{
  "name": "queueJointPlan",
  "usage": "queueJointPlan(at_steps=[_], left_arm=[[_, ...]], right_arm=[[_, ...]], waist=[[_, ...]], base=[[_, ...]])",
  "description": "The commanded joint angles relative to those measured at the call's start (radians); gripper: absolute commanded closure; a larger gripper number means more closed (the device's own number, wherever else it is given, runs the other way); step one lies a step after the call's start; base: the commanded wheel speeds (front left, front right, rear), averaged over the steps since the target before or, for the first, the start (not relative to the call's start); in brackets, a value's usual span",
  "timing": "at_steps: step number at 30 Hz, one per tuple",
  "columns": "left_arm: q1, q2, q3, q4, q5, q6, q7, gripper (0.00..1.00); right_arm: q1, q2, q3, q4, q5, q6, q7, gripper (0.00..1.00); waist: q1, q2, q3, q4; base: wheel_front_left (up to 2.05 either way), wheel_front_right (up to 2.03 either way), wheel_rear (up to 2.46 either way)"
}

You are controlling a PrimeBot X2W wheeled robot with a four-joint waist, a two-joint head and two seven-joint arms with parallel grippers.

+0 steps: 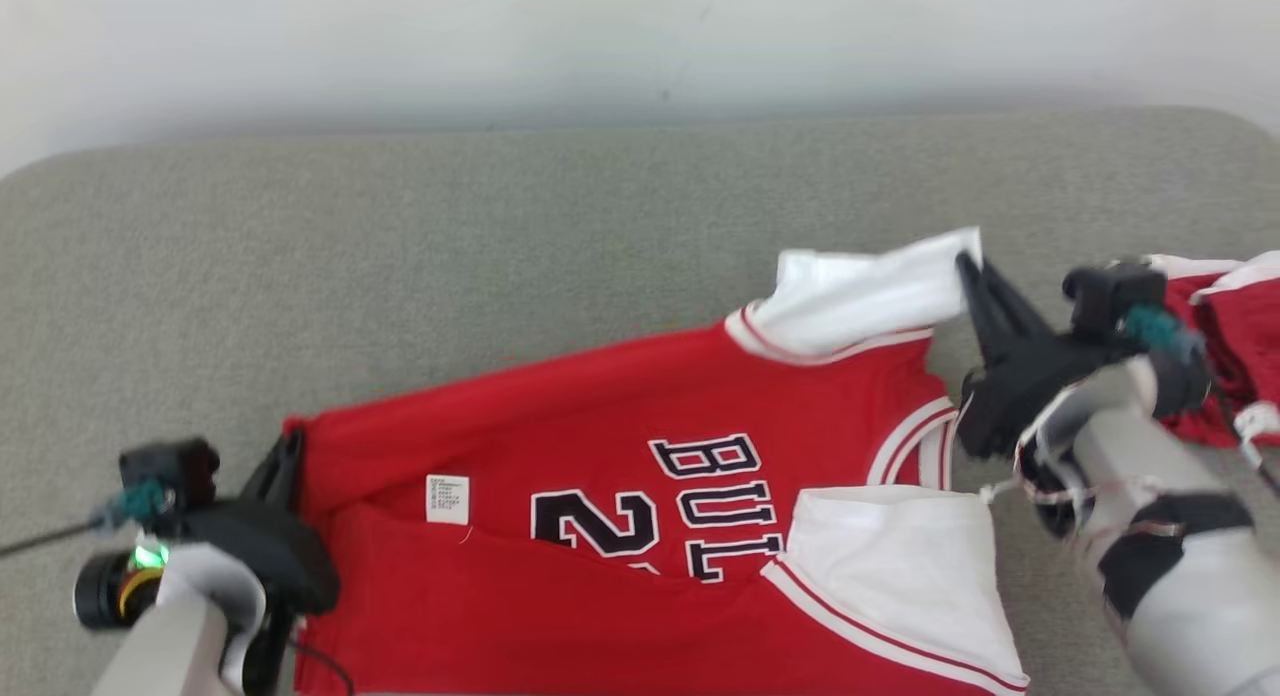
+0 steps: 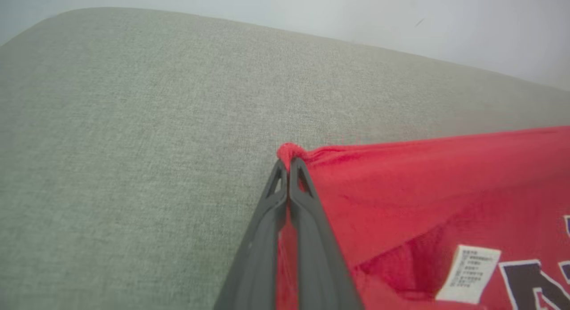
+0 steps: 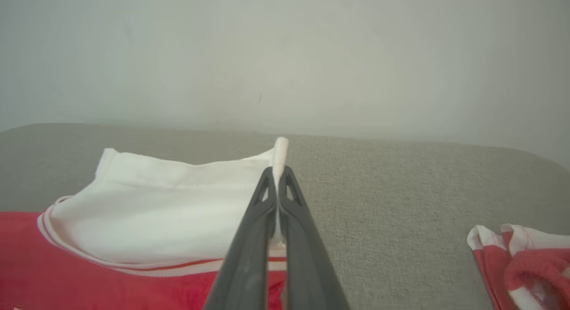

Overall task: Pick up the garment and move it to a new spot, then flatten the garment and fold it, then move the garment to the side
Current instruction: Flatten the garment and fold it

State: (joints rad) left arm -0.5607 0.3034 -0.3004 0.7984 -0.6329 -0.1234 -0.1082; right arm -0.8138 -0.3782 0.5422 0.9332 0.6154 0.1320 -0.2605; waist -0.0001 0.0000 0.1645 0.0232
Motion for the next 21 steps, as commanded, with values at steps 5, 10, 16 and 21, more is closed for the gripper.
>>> queueJointPlan(at_steps=[5,10,16,21], left_arm=[[0.106,-0.008,0.013,0.038,-0.028,0.003,-0.049,1.00],[0.176,-0.022,0.014,0.070,-0.047,0.003,-0.071,1.00],[0.231,-0.039,0.021,0.100,-0.069,0.004,-0.096,1.00],[0.265,-0.048,0.023,0.129,-0.078,0.005,-0.115,1.00]], right_arm=[[0.183,0.028,-0.036,-0.093,-0.016,-0.003,-0.005,1.00],[0.292,0.044,-0.049,-0.134,-0.027,-0.003,-0.003,1.00],[0.367,0.059,-0.064,-0.173,-0.036,-0.003,0.017,1.00],[0.426,0.077,-0.098,-0.211,-0.031,-0.003,0.030,1.00]], waist=[[0.0001,0.0000,-0.070,-0.060],[0.0001,0.0000,-0.092,-0.082],[0.0001,0.0000,-0.106,-0.098],[0.0001,0.0000,-0.116,-0.107]], base=[[0.00,0.00,0.00],[0.00,0.00,0.00],[0.00,0.00,0.00],[0.00,0.00,0.00]])
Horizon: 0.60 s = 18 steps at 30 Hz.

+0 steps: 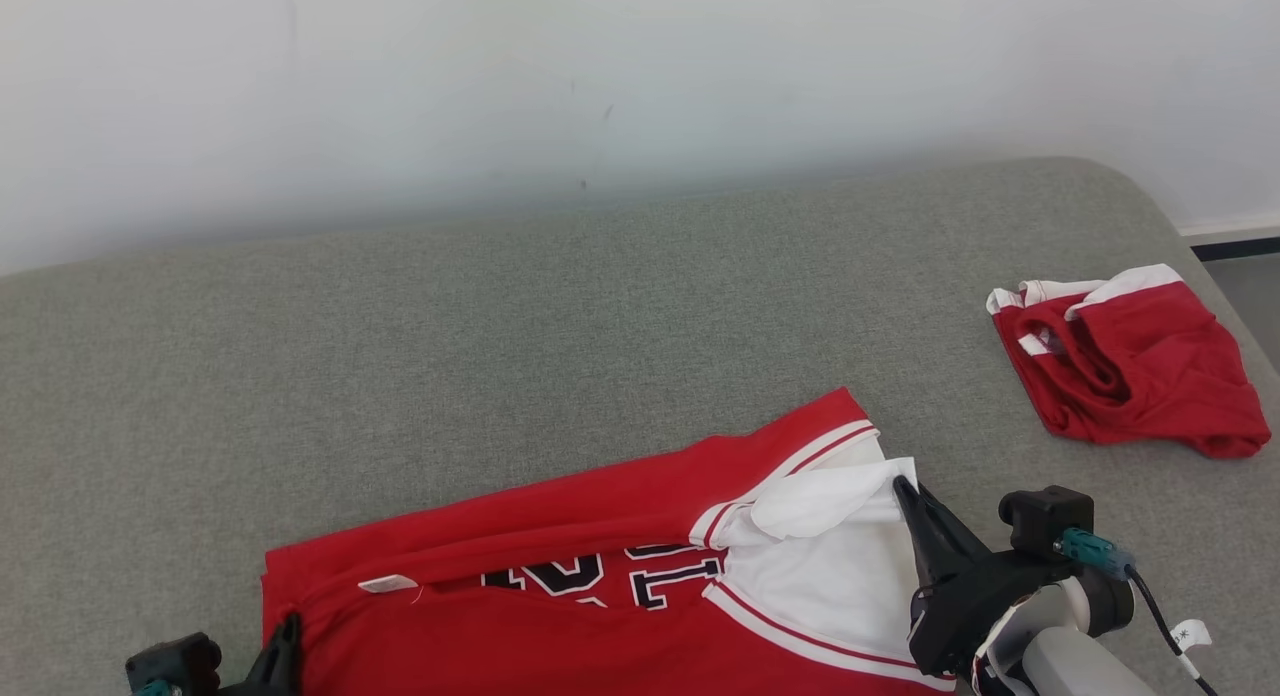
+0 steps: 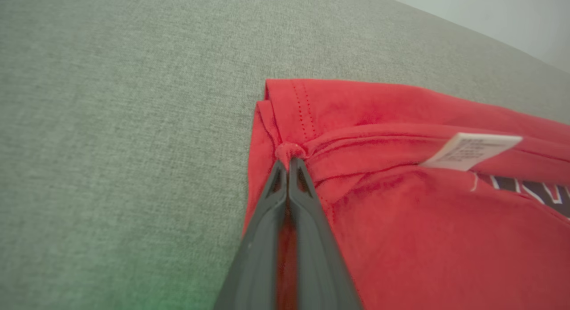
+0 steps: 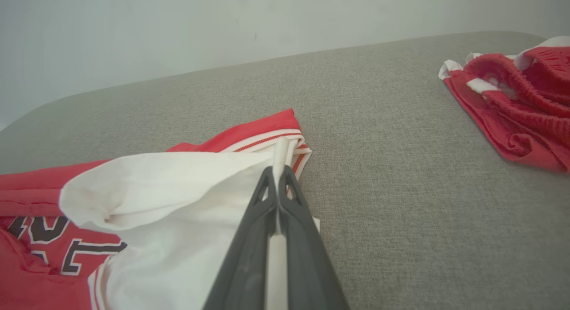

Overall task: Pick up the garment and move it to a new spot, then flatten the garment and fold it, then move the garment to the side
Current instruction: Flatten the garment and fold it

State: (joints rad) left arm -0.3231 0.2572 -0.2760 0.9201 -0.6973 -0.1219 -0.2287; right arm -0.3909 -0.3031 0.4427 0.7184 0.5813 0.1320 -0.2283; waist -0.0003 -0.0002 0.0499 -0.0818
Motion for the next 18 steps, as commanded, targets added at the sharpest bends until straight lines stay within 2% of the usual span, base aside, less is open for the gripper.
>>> queueJointPlan(at_steps=[1,11,18], left_arm=[[0.032,-0.003,0.000,0.019,-0.013,0.003,-0.003,1.00],[0.034,-0.001,-0.002,0.046,0.021,0.011,-0.028,1.00],[0.060,-0.014,0.015,0.017,0.054,0.026,-0.034,1.00]], right_arm=[[0.019,0.008,-0.015,-0.015,0.001,-0.003,0.003,1.00],[0.086,0.037,-0.071,-0.069,-0.056,-0.003,0.030,1.00],[0.117,0.051,-0.112,-0.086,-0.086,-0.003,0.038,1.00]], waist=[[0.0003,0.0002,-0.004,-0.005],[0.0003,0.0002,-0.008,-0.014],[0.0003,0.0002,-0.009,-0.007]], base=[[0.00,0.00,0.00],[0.00,0.00,0.00],[0.00,0.00,0.00]])
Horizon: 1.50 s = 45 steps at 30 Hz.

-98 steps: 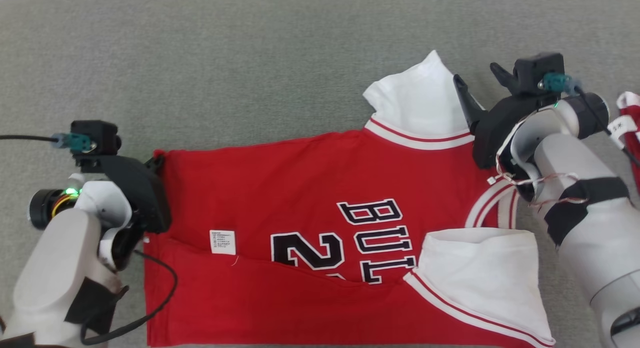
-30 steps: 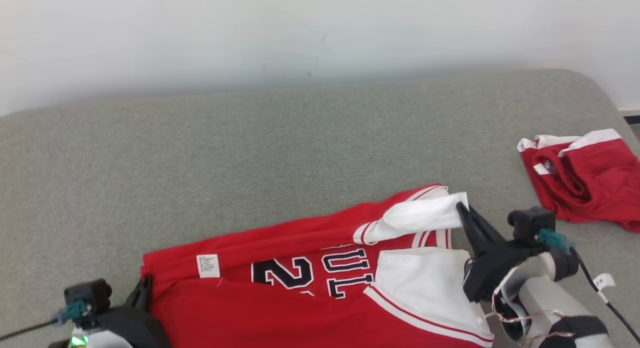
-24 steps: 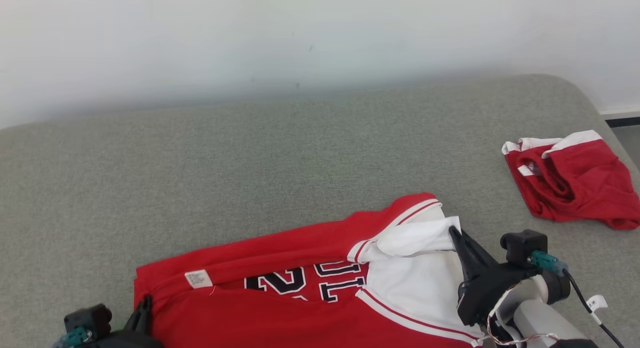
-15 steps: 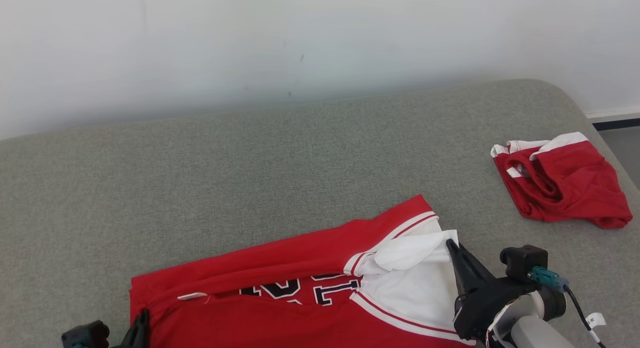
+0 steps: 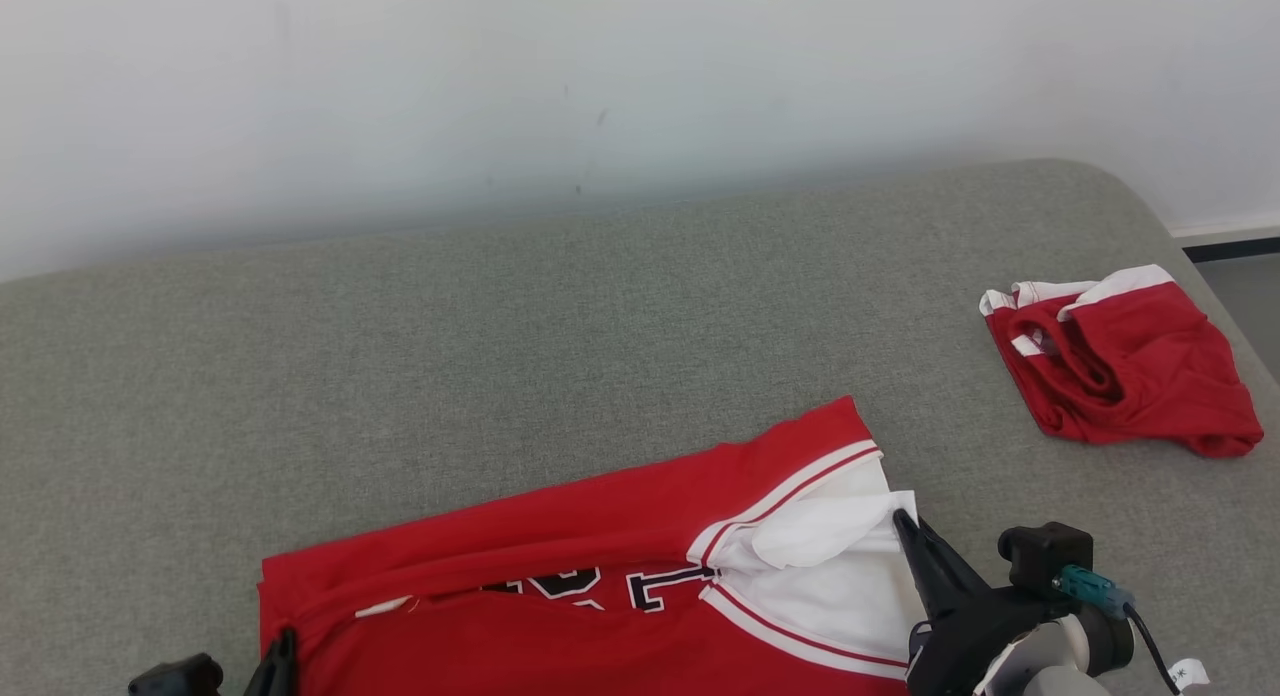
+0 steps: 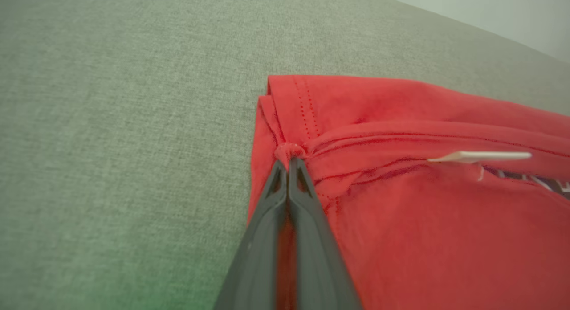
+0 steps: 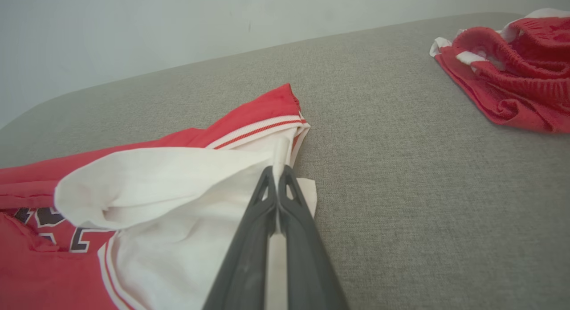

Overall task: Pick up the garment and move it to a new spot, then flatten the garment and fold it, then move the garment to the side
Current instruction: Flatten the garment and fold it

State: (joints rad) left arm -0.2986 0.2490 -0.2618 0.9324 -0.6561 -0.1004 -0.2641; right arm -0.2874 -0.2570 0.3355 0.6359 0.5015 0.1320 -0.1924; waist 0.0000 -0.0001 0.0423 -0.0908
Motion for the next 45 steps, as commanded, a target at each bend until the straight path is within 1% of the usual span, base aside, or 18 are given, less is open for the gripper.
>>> queueJointPlan(at_steps=[1,11,12,13,14,17,18,21,25,28,30,35,39,45], left_arm=[[0.039,-0.005,0.008,-0.007,0.020,0.008,0.001,1.00],[0.099,-0.009,0.060,-0.105,0.097,0.028,-0.001,1.00],[0.104,-0.007,0.070,-0.124,0.107,0.036,-0.001,0.71],[0.107,-0.005,0.080,-0.151,0.127,0.045,-0.001,0.27],[0.116,-0.007,0.091,-0.178,0.148,0.055,-0.001,0.00],[0.150,-0.010,0.127,-0.270,0.222,0.092,-0.001,0.00],[0.150,-0.010,0.127,-0.270,0.222,0.092,-0.001,0.00],[0.197,-0.019,0.167,-0.366,0.299,0.140,-0.001,0.00],[0.255,-0.035,0.216,-0.469,0.385,0.182,-0.001,0.00],[0.303,-0.078,0.236,-0.550,0.434,0.217,-0.001,0.00],[0.318,-0.074,0.258,-0.583,0.457,0.216,-0.001,0.00],[0.348,-0.111,0.284,-0.646,0.512,0.219,-0.001,0.00],[0.360,-0.140,0.288,-0.671,0.538,0.215,-0.001,0.00],[0.358,-0.168,0.291,-0.677,0.558,0.199,-0.001,0.00]], right_arm=[[0.018,0.006,-0.013,-0.008,-0.009,-0.003,0.002,1.00],[0.070,0.026,-0.057,-0.032,-0.038,-0.003,0.011,1.00],[0.072,0.029,-0.065,-0.033,-0.040,-0.003,0.009,0.80],[0.074,0.030,-0.071,-0.032,-0.045,-0.003,0.009,0.42],[0.076,0.034,-0.078,-0.032,-0.046,-0.003,0.007,0.00],[0.078,0.038,-0.108,-0.037,-0.059,-0.003,-0.007,0.00],[0.078,0.038,-0.108,-0.037,-0.059,-0.003,-0.007,0.00],[0.080,0.040,-0.145,-0.041,-0.076,-0.003,-0.023,0.00],[0.082,0.047,-0.184,-0.052,-0.105,-0.003,-0.037,0.00],[0.082,0.057,-0.210,-0.057,-0.125,-0.003,-0.044,0.00],[0.077,0.068,-0.222,-0.061,-0.140,-0.003,-0.047,0.00],[0.059,0.096,-0.218,-0.053,-0.171,-0.003,-0.028,0.00],[0.048,0.106,-0.212,-0.023,-0.181,-0.003,0.013,0.00],[0.034,0.114,-0.220,0.034,-0.196,-0.003,0.066,0.00]], waist=[[0.0000,0.0001,-0.003,0.003],[0.0000,0.0001,-0.024,0.008],[0.0000,0.0001,-0.025,0.009],[0.0000,0.0001,-0.024,0.009],[0.0000,0.0001,-0.024,0.009],[0.0000,0.0001,-0.026,0.011],[0.0000,0.0001,-0.026,0.011],[0.0000,0.0001,-0.031,0.013],[0.0000,0.0001,-0.038,0.016],[0.0000,0.0001,-0.046,0.020],[0.0000,0.0001,-0.048,0.021],[0.0000,0.0001,-0.048,0.025],[0.0000,0.0001,-0.041,0.034],[0.0000,0.0001,-0.019,0.056]], base=[[0.00,0.00,0.00],[0.00,0.00,0.00],[0.00,0.00,0.00],[0.00,0.00,0.00],[0.00,0.00,0.00],[0.00,0.00,0.00],[0.00,0.00,0.00],[0.00,0.00,0.00],[0.00,0.00,0.00],[0.00,0.00,0.00],[0.00,0.00,0.00],[0.00,0.00,0.00],[0.00,0.00,0.00],[0.00,0.00,0.00]])
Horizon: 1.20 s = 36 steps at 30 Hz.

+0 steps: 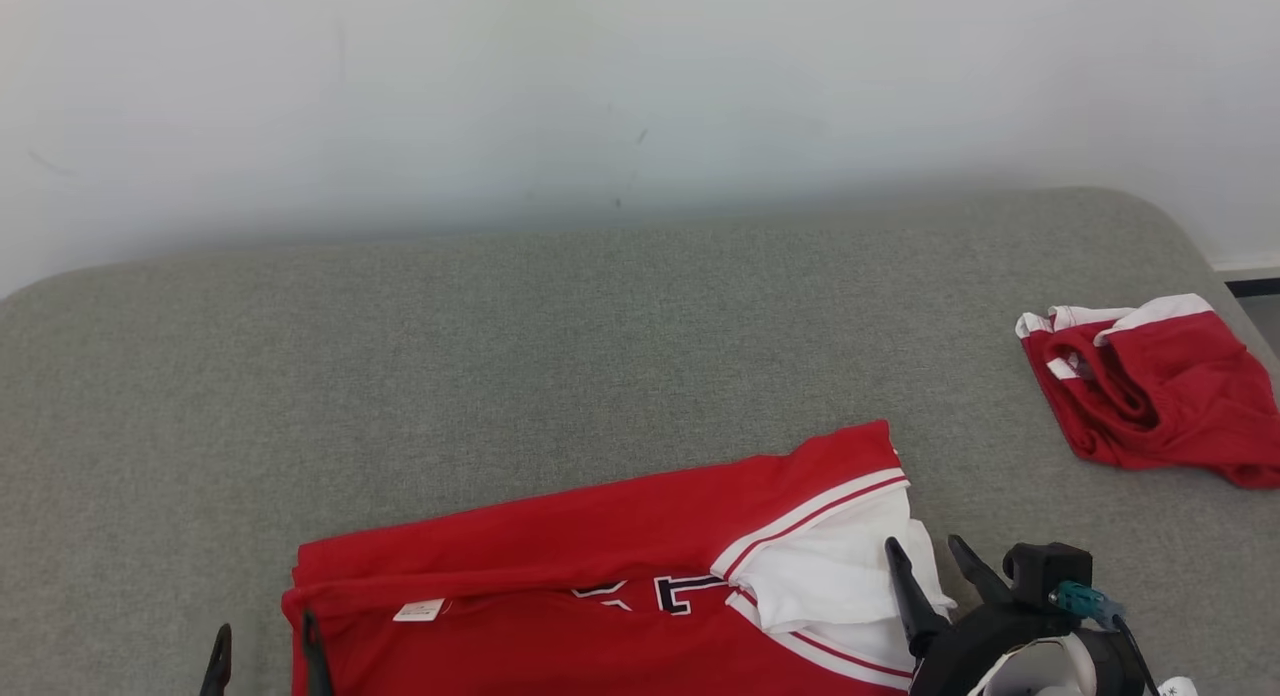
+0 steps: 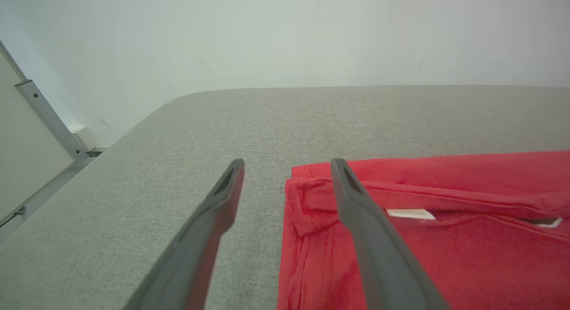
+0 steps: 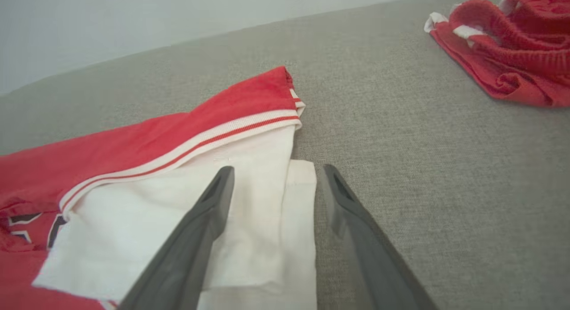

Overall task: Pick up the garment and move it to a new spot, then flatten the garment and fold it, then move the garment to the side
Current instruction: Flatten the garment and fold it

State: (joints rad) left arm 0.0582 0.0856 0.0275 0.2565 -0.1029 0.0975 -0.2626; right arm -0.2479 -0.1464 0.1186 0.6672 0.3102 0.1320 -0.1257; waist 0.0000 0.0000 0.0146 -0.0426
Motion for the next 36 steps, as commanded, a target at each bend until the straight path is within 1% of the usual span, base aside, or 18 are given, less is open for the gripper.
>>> queueJointPlan(at_steps=[1,7,10,17,23,24,26,34,36], left_arm=[[-0.001,-0.007,0.001,0.002,0.005,-0.003,-0.003,0.00],[-0.024,-0.019,0.007,0.011,0.017,-0.017,-0.003,0.00],[-0.036,-0.024,0.012,0.016,0.014,-0.024,-0.003,0.00],[-0.049,-0.031,0.019,0.018,0.016,-0.035,-0.003,0.00],[-0.052,-0.033,0.021,0.025,0.018,-0.039,-0.003,0.00],[-0.053,-0.034,0.020,0.026,0.018,-0.042,-0.003,0.00],[-0.054,-0.035,0.021,0.031,0.015,-0.042,-0.003,0.00],[-0.047,-0.035,0.019,0.038,0.007,-0.046,-0.003,0.00],[-0.045,-0.036,0.013,0.041,-0.001,-0.045,-0.003,0.00]], right_arm=[[-0.012,0.004,-0.009,0.013,-0.007,-0.003,0.003,0.00],[-0.040,0.021,-0.042,0.085,-0.031,-0.003,0.047,0.00],[-0.056,0.037,-0.046,0.113,-0.007,-0.003,0.065,0.00],[-0.065,0.070,0.023,0.125,0.095,-0.001,0.075,0.00],[-0.071,0.058,0.070,0.142,0.132,0.000,0.072,0.00],[-0.073,0.051,0.082,0.149,0.130,0.000,0.074,0.10],[-0.080,0.033,0.090,0.171,0.133,-0.001,0.060,1.00],[-0.108,-0.032,0.017,0.245,0.120,-0.005,-0.024,1.00],[-0.114,-0.036,0.000,0.260,0.123,-0.004,-0.039,1.00]], waist=[[0.0000,0.0000,0.013,0.012],[0.0000,0.0000,0.038,0.033],[0.0000,0.0000,0.049,0.042],[0.0000,0.0000,0.066,0.057],[0.0000,0.0000,0.073,0.061],[0.0000,0.0000,0.074,0.062],[0.0000,0.0000,0.076,0.063],[0.0000,0.0000,0.071,0.056],[0.0000,0.0000,0.068,0.051]], base=[[0.00,0.00,0.00],[0.00,0.00,0.00],[0.00,0.00,0.00],[0.00,0.00,0.00],[0.00,0.00,0.00],[0.00,0.00,0.00],[0.00,0.00,0.00],[0.00,0.00,0.00],[0.00,0.00,0.00]])
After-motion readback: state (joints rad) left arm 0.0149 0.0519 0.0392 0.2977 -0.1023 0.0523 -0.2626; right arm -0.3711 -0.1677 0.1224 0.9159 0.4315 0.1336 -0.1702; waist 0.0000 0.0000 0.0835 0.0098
